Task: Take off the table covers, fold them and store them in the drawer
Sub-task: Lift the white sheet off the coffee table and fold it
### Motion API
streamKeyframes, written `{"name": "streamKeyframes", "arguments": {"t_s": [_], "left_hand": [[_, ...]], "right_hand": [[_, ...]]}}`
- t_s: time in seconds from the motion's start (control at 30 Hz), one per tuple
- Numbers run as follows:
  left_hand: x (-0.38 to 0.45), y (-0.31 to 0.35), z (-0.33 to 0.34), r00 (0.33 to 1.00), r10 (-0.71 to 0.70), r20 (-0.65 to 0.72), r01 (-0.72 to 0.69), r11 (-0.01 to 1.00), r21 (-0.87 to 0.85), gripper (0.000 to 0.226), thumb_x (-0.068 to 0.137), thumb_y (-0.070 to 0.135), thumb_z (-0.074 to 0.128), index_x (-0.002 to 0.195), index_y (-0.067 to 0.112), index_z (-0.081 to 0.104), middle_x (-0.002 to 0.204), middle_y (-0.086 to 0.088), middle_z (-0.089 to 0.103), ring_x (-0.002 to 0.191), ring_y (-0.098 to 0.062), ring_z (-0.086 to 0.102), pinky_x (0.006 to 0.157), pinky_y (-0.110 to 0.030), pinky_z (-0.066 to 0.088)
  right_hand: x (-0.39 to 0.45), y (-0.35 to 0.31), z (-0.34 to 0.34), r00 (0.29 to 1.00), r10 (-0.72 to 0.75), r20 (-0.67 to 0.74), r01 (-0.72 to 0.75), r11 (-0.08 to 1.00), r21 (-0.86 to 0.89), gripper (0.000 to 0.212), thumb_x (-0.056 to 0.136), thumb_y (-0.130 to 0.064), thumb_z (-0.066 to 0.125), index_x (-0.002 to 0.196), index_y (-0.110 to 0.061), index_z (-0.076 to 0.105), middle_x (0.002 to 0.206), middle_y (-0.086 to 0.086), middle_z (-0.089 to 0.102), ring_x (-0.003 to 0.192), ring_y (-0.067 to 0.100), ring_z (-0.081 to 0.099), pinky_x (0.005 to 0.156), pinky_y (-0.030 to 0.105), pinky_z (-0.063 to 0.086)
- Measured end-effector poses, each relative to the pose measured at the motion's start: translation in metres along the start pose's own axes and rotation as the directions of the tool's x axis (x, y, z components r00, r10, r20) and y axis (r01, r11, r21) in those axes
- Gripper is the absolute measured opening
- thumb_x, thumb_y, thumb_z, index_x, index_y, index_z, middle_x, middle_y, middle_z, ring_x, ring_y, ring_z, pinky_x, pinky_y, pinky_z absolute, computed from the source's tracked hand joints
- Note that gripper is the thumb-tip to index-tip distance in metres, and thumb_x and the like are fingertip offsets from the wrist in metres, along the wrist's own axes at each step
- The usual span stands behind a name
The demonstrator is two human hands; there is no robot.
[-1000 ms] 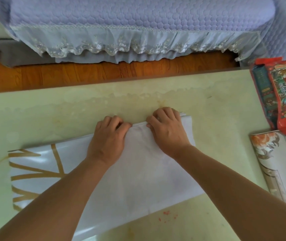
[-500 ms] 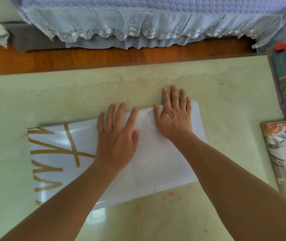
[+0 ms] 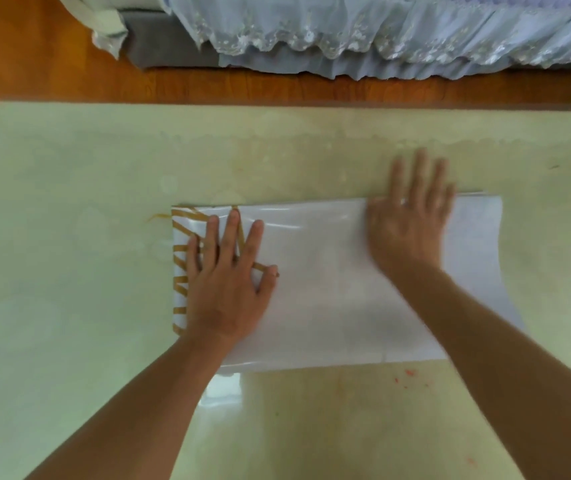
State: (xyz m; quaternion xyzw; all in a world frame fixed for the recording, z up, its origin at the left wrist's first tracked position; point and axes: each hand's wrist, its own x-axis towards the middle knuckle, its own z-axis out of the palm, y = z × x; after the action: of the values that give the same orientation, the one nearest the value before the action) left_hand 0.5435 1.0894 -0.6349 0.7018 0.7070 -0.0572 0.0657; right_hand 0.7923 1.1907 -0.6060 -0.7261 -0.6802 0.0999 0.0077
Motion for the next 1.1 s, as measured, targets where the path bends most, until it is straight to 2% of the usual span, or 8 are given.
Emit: {"name": "streamKeyframes", "arguments": {"t_s": [0.07,0.13,0.33,0.47,0.7,0.77,0.87,1.1], "left_hand": [[0.000,0.000,0.000,1.000,0.010,-0.003,-0.010,1.000,-0.008,0.075,0.097,0.063,0.031,0.163,0.029,0.016,0.171,-0.007,0.005,0.157,-0.035,0.003,0.123,-0.060,0.010],[0.000,-0.002,-0.001,1.000,0.015,-0.012,-0.016,1.000,-0.019,0.075,0.098,0.062,0.032,0.163,0.029,0.015,0.171,-0.008,0.005,0.157,-0.033,0.001,0.123,-0.060,0.010],[-0.001,-0.020,-0.005,0.987,-0.055,-0.148,0.004,0.944,-0.329,0.068,0.097,0.040,0.048,0.155,0.006,0.036,0.165,-0.020,0.022,0.154,-0.035,0.020,0.122,-0.053,0.022],[-0.008,-0.063,0.001,0.986,0.098,-0.132,-0.104,0.994,-0.043,0.073,0.101,0.051,0.039,0.160,0.010,0.027,0.167,-0.020,0.016,0.156,-0.037,0.009,0.125,-0.053,0.016],[-0.007,-0.065,0.007,0.985,0.108,-0.131,-0.119,0.990,-0.074,0.074,0.101,0.051,0.038,0.160,0.009,0.024,0.166,-0.024,0.014,0.155,-0.040,0.008,0.123,-0.054,0.019],[-0.007,-0.066,0.010,0.982,0.115,-0.147,-0.127,0.989,-0.073,0.074,0.101,0.051,0.039,0.160,0.008,0.024,0.166,-0.025,0.014,0.155,-0.041,0.009,0.123,-0.055,0.020],[-0.006,-0.066,0.010,0.988,0.108,-0.113,-0.116,0.991,-0.071,0.075,0.100,0.052,0.036,0.162,0.011,0.020,0.167,-0.024,0.011,0.156,-0.040,0.005,0.125,-0.053,0.016],[-0.008,-0.066,0.006,0.991,0.105,-0.077,-0.110,0.992,-0.055,0.075,0.100,0.051,0.033,0.162,0.012,0.016,0.167,-0.024,0.009,0.156,-0.040,0.003,0.125,-0.054,0.011]], "right_hand": [[-0.027,-0.054,0.010,0.965,-0.261,0.008,0.261,0.965,0.023,0.062,0.107,-0.041,0.021,0.161,-0.017,0.005,0.168,0.007,-0.007,0.154,0.031,-0.011,0.124,0.052,-0.006],[-0.043,-0.087,0.030,0.929,-0.360,0.085,0.360,0.933,0.017,0.062,0.107,-0.042,0.021,0.161,-0.017,0.007,0.169,0.005,-0.004,0.155,0.028,-0.010,0.124,0.053,0.000],[-0.039,-0.088,0.049,0.933,-0.318,0.170,0.326,0.945,-0.025,0.066,0.104,-0.046,0.019,0.161,-0.019,0.002,0.169,0.001,-0.006,0.155,0.022,-0.013,0.125,0.048,-0.001],[-0.041,-0.091,0.048,0.936,-0.308,0.171,0.322,0.945,-0.058,0.067,0.104,-0.049,0.017,0.161,-0.019,0.001,0.169,0.001,-0.006,0.155,0.022,-0.012,0.125,0.047,0.000],[-0.056,-0.111,0.044,0.974,-0.212,0.077,0.215,0.976,-0.023,0.064,0.106,-0.040,0.029,0.161,-0.014,0.008,0.168,0.012,-0.002,0.154,0.033,-0.009,0.124,0.053,0.001],[-0.090,-0.133,0.044,0.965,-0.264,0.005,0.262,0.961,0.086,0.062,0.106,-0.034,0.034,0.160,-0.010,0.015,0.167,0.016,0.001,0.154,0.036,-0.005,0.124,0.054,0.003],[-0.146,-0.145,0.055,0.935,-0.345,0.078,0.334,0.934,0.127,0.056,0.107,-0.032,0.035,0.159,-0.013,0.023,0.168,0.011,0.006,0.155,0.031,-0.005,0.124,0.053,0.007],[-0.142,-0.001,0.045,0.969,-0.242,-0.049,0.235,0.965,-0.116,0.057,0.099,-0.039,0.044,0.150,-0.014,0.045,0.159,0.013,0.036,0.149,0.037,0.029,0.118,0.059,0.023]]}}
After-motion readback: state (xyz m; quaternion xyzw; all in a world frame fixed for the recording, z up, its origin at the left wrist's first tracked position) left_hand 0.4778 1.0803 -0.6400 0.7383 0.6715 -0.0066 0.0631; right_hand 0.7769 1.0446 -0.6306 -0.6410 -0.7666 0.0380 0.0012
